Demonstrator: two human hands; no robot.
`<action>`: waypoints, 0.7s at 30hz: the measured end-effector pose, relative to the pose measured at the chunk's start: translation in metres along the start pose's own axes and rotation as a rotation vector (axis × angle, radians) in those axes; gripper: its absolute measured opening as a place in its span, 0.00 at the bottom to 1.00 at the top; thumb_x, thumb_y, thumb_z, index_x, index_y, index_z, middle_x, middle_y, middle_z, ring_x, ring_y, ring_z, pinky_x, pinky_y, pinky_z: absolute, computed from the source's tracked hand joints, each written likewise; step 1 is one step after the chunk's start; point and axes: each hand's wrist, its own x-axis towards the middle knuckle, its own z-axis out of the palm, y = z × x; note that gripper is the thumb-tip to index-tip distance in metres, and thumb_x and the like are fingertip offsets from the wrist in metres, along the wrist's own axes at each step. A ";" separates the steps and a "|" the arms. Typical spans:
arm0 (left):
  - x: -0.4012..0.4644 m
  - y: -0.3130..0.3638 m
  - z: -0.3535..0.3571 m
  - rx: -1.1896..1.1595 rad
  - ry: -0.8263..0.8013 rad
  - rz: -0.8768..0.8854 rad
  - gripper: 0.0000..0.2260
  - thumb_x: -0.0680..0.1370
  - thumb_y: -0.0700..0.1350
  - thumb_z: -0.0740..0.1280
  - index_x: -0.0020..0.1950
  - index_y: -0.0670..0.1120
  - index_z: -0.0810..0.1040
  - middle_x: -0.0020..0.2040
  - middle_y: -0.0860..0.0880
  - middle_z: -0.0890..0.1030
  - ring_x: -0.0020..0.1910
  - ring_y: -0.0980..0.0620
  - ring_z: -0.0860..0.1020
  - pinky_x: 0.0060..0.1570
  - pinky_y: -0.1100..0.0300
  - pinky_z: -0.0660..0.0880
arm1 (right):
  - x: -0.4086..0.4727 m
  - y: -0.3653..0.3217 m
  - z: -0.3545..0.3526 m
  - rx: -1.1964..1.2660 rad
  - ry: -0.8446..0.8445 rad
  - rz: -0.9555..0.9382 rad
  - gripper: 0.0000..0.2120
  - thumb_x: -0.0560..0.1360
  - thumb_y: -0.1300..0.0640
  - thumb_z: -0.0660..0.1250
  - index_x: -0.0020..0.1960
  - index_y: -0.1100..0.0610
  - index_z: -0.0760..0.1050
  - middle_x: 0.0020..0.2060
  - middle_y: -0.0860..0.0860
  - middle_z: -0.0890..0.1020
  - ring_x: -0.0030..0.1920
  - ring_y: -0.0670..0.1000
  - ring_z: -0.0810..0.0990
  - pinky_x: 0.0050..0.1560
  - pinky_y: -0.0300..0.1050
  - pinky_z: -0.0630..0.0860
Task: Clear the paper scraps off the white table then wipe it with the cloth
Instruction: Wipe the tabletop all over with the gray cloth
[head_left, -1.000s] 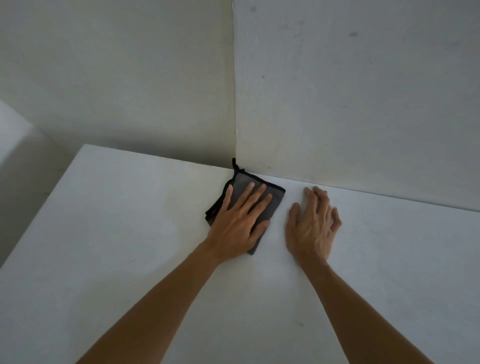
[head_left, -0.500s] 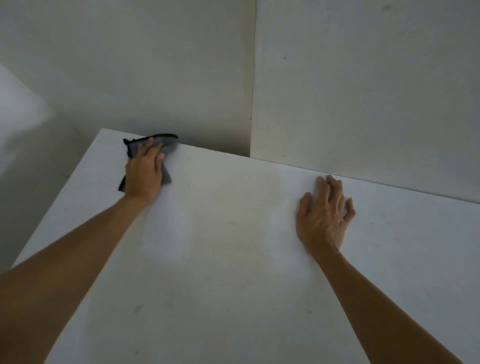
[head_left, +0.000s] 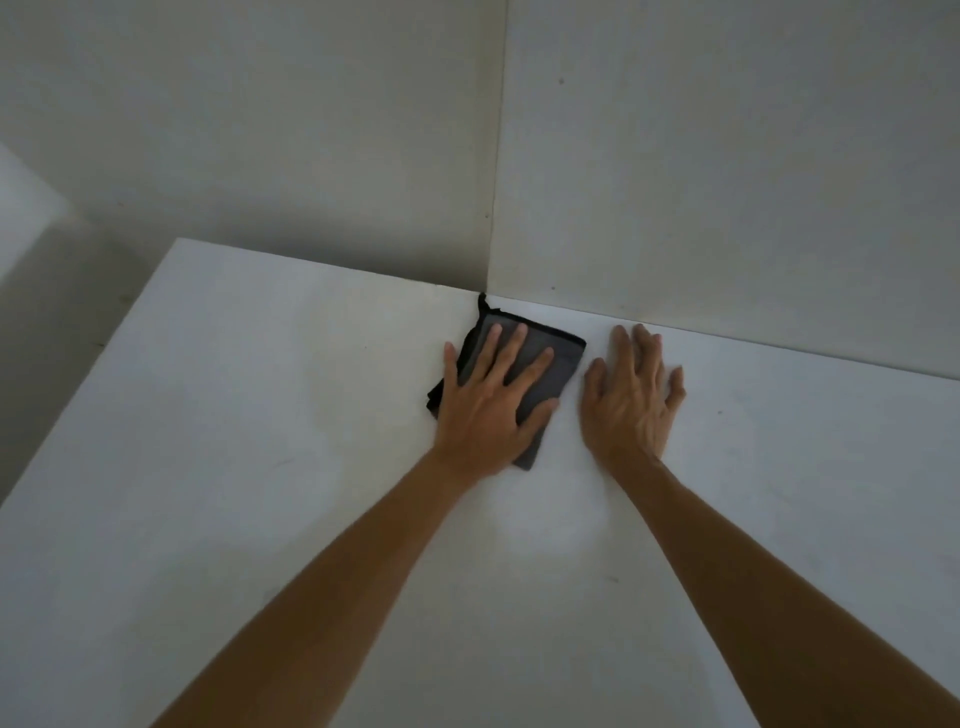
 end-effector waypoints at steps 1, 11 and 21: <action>0.003 -0.009 -0.002 0.002 0.002 -0.021 0.26 0.83 0.65 0.48 0.80 0.60 0.58 0.82 0.51 0.53 0.82 0.47 0.48 0.74 0.30 0.47 | -0.001 -0.002 0.000 0.025 -0.002 -0.016 0.26 0.84 0.49 0.54 0.80 0.55 0.61 0.81 0.53 0.60 0.81 0.53 0.55 0.80 0.61 0.48; 0.001 -0.207 -0.052 -0.171 0.247 -0.610 0.18 0.86 0.45 0.55 0.71 0.39 0.73 0.77 0.41 0.67 0.77 0.39 0.62 0.71 0.38 0.65 | -0.020 -0.092 0.016 0.117 0.009 -0.364 0.23 0.85 0.50 0.56 0.79 0.53 0.64 0.79 0.52 0.65 0.81 0.54 0.58 0.79 0.59 0.52; -0.022 -0.184 -0.035 0.001 0.081 -0.211 0.24 0.83 0.62 0.51 0.79 0.59 0.61 0.82 0.52 0.56 0.81 0.49 0.51 0.74 0.34 0.46 | -0.015 -0.146 0.055 -0.078 -0.201 -0.417 0.32 0.83 0.33 0.43 0.83 0.45 0.48 0.83 0.47 0.48 0.83 0.51 0.41 0.81 0.60 0.40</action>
